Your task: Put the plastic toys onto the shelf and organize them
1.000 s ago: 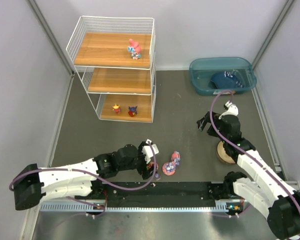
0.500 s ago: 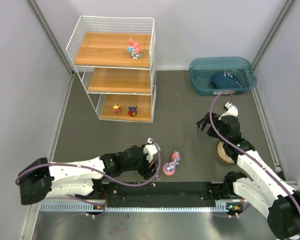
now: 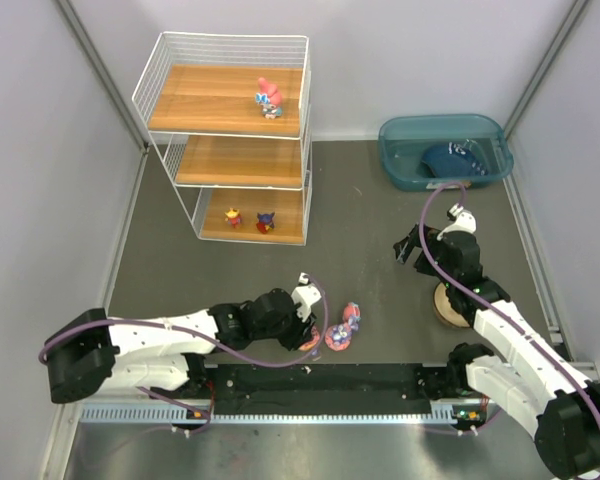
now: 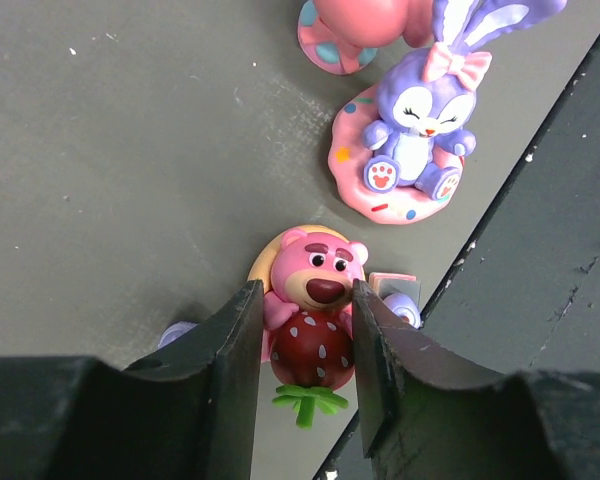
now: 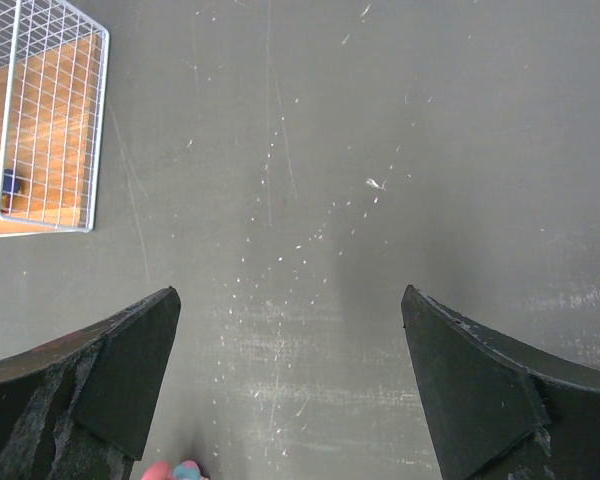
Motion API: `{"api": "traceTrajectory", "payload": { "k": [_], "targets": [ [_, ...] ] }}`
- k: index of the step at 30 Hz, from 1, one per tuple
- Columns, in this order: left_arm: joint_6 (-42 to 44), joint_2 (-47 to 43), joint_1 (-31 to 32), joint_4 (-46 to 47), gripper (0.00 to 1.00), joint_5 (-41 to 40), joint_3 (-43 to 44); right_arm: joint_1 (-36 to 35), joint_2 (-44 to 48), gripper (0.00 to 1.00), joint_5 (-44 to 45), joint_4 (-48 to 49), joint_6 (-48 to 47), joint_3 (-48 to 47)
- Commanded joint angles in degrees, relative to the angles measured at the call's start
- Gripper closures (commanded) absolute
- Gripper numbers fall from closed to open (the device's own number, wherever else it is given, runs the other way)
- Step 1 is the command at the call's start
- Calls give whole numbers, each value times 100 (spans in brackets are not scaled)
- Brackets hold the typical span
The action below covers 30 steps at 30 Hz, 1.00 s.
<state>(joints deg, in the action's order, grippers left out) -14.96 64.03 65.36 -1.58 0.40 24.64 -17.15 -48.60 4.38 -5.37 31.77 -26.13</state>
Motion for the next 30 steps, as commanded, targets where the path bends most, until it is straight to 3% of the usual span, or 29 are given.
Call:
{"api": "traceTrajectory", "payload": {
  "k": [1, 7, 8, 12, 22, 30],
  "targets": [
    [-77, 92, 29, -202, 73, 136, 172, -43, 43, 6, -16, 220, 49, -6],
    [-95, 171, 29, -351, 84, 12, 313, -43, 52, 6, -25, 220, 49, -6],
    [-121, 189, 29, -377, 90, 12, 322, -43, 52, 6, -25, 211, 49, -6],
    [-209, 277, 29, -501, 100, -356, 409, -43, 44, 6, -16, 211, 57, -6],
    [-341, 391, -94, -615, 100, -1007, 585, -43, 43, 6, -16, 211, 75, -6],
    [-218, 917, -568, -255, 100, -1113, 1016, -43, 52, 6, -16, 194, 66, -24]
  ]
}}
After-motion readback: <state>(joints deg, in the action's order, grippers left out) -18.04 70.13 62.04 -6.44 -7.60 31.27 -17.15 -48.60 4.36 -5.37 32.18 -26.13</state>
